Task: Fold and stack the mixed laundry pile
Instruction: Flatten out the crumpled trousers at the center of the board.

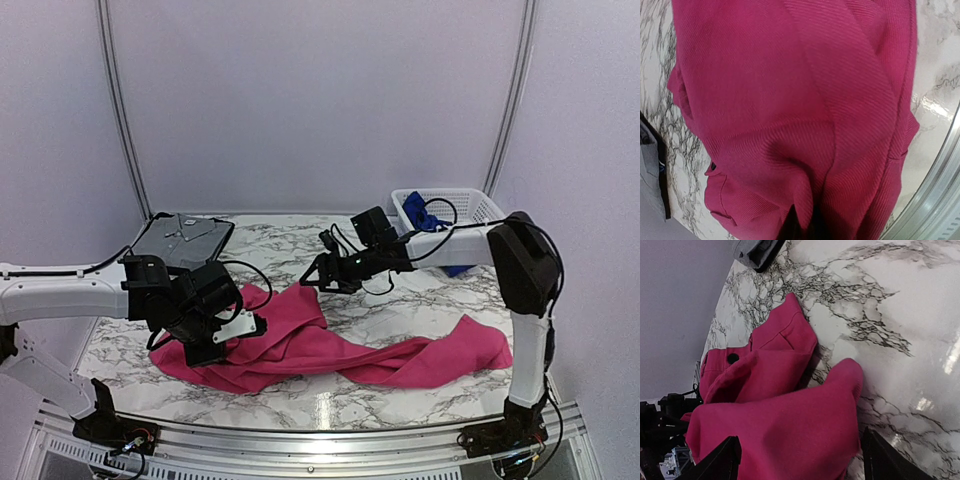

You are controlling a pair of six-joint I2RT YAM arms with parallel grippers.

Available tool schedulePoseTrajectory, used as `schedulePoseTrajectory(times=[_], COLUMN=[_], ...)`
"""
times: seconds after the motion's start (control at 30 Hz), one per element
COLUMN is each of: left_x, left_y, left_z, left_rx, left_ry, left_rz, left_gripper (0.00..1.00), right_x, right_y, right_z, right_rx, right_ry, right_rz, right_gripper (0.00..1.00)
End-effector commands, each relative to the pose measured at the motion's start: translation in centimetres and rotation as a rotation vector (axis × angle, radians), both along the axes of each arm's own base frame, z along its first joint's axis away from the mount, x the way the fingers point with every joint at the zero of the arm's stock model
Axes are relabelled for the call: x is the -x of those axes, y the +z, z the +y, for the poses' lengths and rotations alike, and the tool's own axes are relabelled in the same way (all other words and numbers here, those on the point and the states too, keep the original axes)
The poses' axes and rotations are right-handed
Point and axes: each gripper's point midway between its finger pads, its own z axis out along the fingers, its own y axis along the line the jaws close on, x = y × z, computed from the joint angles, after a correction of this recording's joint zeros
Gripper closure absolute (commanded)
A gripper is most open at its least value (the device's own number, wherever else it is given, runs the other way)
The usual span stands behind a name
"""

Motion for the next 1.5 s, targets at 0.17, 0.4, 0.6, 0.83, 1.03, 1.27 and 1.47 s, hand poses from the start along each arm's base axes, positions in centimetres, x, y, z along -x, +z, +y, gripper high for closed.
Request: schedulePoseTrajectory(times=[0.17,0.4,0.6,0.83,1.03,1.27,1.47], left_x=[-7.9,-13.6,-14.2,-12.9,-12.2,-11.9,-11.9], left_y=[8.5,9.7,2.6,-3.1,-6.3,-9.2,-6.1], left_z=[4.7,12.4,12.3,10.4,7.3,4.2,13.2], left_rx=[0.261,0.598,0.605,0.626,0.519,0.413,0.401], left_ry=[0.553,1.135,1.325,1.358,1.260,1.228,1.595], left_rz=[-0.215,-0.120,0.152,0.316,0.357,0.389,0.119], left_gripper=[0.43,0.30,0.30,0.29,0.22,0.91,1.00], right_x=[0.5,1.0,2.1,2.6,2.3,0.5,-1.5], right_y=[0.1,4.0,5.4,9.3,10.1,12.5,12.8], right_z=[4.0,3.2,1.9,1.0,1.4,1.3,-4.6], right_rx=[-0.066,-0.070,-0.040,-0.053,-0.040,0.024,0.261], right_ry=[0.093,0.102,0.118,0.136,0.173,0.150,-0.018], right_rz=[0.027,-0.037,-0.082,-0.212,-0.241,-0.302,-0.315], right_gripper=[0.73,1.00,1.00,1.00,1.00,1.00,1.00])
